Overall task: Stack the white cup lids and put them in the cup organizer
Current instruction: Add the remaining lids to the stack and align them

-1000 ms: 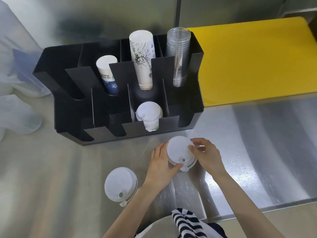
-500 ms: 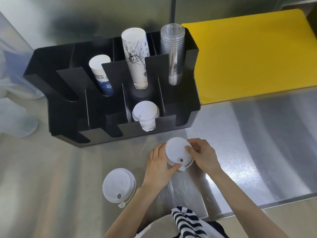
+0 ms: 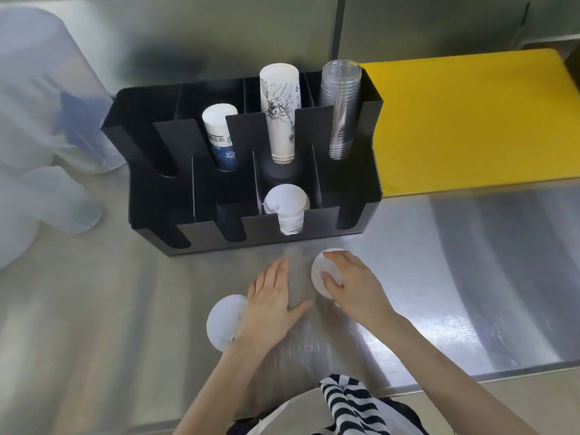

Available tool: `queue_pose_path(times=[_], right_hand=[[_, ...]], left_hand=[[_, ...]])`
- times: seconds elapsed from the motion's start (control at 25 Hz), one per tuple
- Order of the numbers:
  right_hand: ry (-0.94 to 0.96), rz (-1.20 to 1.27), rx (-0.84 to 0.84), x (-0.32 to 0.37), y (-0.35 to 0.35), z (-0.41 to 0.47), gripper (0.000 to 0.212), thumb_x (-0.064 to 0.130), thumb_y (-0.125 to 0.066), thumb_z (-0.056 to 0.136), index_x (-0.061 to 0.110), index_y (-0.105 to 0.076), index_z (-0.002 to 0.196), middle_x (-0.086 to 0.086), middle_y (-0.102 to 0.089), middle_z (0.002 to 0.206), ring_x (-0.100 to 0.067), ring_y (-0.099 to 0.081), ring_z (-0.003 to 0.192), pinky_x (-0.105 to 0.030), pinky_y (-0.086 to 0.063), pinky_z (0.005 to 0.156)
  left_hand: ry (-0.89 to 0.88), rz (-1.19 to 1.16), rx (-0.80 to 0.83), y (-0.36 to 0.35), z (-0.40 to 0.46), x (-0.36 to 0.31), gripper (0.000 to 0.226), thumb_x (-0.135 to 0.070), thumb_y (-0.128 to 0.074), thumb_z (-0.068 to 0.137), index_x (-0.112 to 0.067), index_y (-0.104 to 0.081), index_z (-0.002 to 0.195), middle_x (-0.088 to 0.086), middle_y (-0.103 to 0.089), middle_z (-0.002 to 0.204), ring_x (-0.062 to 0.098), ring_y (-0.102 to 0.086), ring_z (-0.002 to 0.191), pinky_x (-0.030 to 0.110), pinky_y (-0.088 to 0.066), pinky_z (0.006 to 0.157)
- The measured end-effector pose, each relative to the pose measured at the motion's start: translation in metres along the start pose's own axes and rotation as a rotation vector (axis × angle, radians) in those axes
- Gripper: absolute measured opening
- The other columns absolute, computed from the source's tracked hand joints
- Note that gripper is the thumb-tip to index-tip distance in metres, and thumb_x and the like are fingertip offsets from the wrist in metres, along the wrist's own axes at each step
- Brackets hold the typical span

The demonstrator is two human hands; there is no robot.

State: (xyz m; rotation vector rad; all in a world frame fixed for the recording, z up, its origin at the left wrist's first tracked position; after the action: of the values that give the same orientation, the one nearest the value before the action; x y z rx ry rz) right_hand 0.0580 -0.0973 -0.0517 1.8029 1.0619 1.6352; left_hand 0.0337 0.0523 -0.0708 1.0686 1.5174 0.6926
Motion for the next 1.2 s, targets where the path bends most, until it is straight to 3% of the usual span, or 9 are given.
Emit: queue_pose_path(times=[0.2,0.32,0.52,0.72,0.88,1.0,1.08,1.12,1.2], right_hand=[[0.101,-0.01,0.17,0.036,-0.04,-0.015,0.041,0.022,-0.046,0.09,0.013,-0.046,0.13,-0.006,-0.051,0.136,-0.027,-0.05,0.121,-0.036,-0.042,0.101],[0.12,-0.063,0.287,0.047,-0.067,-0.022,0.044,0.023,-0.044,0.09,0.013,-0.042,0.133,-0.005,-0.045,0.143,-0.028,-0.044,0.127,-0.038,-0.038,0.106],[0.128,-0.064,0.367,0.058,-0.094,-0.029,0.043,0.022,-0.045,0.088,0.011,-0.043,0.129,-0.006,-0.046,0.14,-0.029,-0.046,0.124,-0.039,-0.039,0.104],[0.087,0.021,0.335,0.062,-0.095,-0.03,0.043,0.019,-0.047,0.088,0.011,-0.045,0.13,-0.008,-0.049,0.138,-0.027,-0.049,0.122,-0.033,-0.04,0.102],[-0.104,0.301,0.192,0.059,-0.083,-0.031,0.033,0.018,-0.055,0.085,0.011,-0.056,0.118,-0.011,-0.063,0.12,-0.027,-0.059,0.108,-0.035,-0.046,0.097],[-0.211,0.475,0.121,0.05,-0.068,-0.029,0.025,0.015,-0.061,0.082,0.009,-0.063,0.107,-0.008,-0.068,0.105,-0.019,-0.061,0.093,-0.023,-0.048,0.083],[-0.259,0.572,0.073,0.043,-0.057,-0.029,0.02,0.008,-0.059,0.082,0.01,-0.065,0.101,-0.005,-0.066,0.093,-0.014,-0.058,0.083,-0.01,-0.048,0.068],[-0.277,0.605,0.045,0.039,-0.052,-0.028,0.02,0.005,-0.058,0.081,0.011,-0.066,0.097,-0.001,-0.064,0.087,-0.014,-0.058,0.082,-0.01,-0.049,0.068],[-0.311,0.652,0.017,0.032,-0.046,-0.029,0.021,0.001,-0.055,0.079,0.018,-0.065,0.088,0.006,-0.063,0.079,-0.017,-0.059,0.084,-0.028,-0.054,0.082]], left_hand=[[0.113,0.026,-0.052,0.006,-0.033,0.034,0.09,-0.062,-0.043,0.077,-0.012,-0.01,0.145,0.002,-0.014,0.156,0.019,-0.016,0.143,0.031,-0.015,0.116],[0.194,0.002,-0.091,0.005,-0.052,0.053,0.085,-0.05,-0.054,0.08,-0.012,-0.013,0.144,0.006,-0.015,0.155,0.021,-0.014,0.143,0.036,-0.013,0.117],[0.273,-0.103,-0.064,0.0,-0.071,0.073,0.082,-0.047,-0.055,0.082,-0.011,-0.013,0.143,0.007,-0.017,0.154,0.026,-0.018,0.141,0.037,-0.021,0.114],[0.247,-0.233,-0.104,0.002,-0.074,0.078,0.077,-0.033,-0.059,0.083,-0.009,-0.017,0.143,0.007,-0.022,0.152,0.025,-0.02,0.138,0.032,-0.026,0.111],[0.17,-0.269,-0.234,0.005,-0.077,0.069,0.073,-0.028,-0.064,0.08,-0.009,-0.027,0.14,0.005,-0.031,0.148,0.023,-0.025,0.134,0.029,-0.029,0.108],[0.125,-0.381,-0.285,0.011,-0.073,0.059,0.073,-0.026,-0.069,0.077,-0.011,-0.031,0.138,-0.005,-0.034,0.139,0.014,-0.026,0.129,0.021,-0.026,0.101],[0.217,-0.606,-0.24,0.012,-0.068,0.054,0.066,-0.025,-0.066,0.081,-0.015,-0.033,0.137,-0.009,-0.035,0.134,0.011,-0.034,0.125,0.023,-0.03,0.101],[0.304,-0.77,-0.226,0.012,-0.066,0.052,0.059,-0.025,-0.062,0.084,-0.016,-0.036,0.136,-0.007,-0.039,0.135,0.013,-0.042,0.124,0.026,-0.034,0.102],[0.473,-1.028,-0.207,0.008,-0.061,0.049,0.047,-0.023,-0.054,0.089,-0.015,-0.042,0.133,0.0,-0.049,0.136,0.018,-0.049,0.121,0.034,-0.038,0.107]])
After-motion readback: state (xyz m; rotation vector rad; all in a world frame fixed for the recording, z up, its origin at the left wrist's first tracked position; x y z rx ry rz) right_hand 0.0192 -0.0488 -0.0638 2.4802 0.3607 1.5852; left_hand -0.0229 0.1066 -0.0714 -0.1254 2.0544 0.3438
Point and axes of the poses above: each hand's wrist, its own z-axis towards the middle knuckle, its own y-axis out of the back of the hand, x = y × z, the point moved 1 cm from there along z, towards the middle knuckle
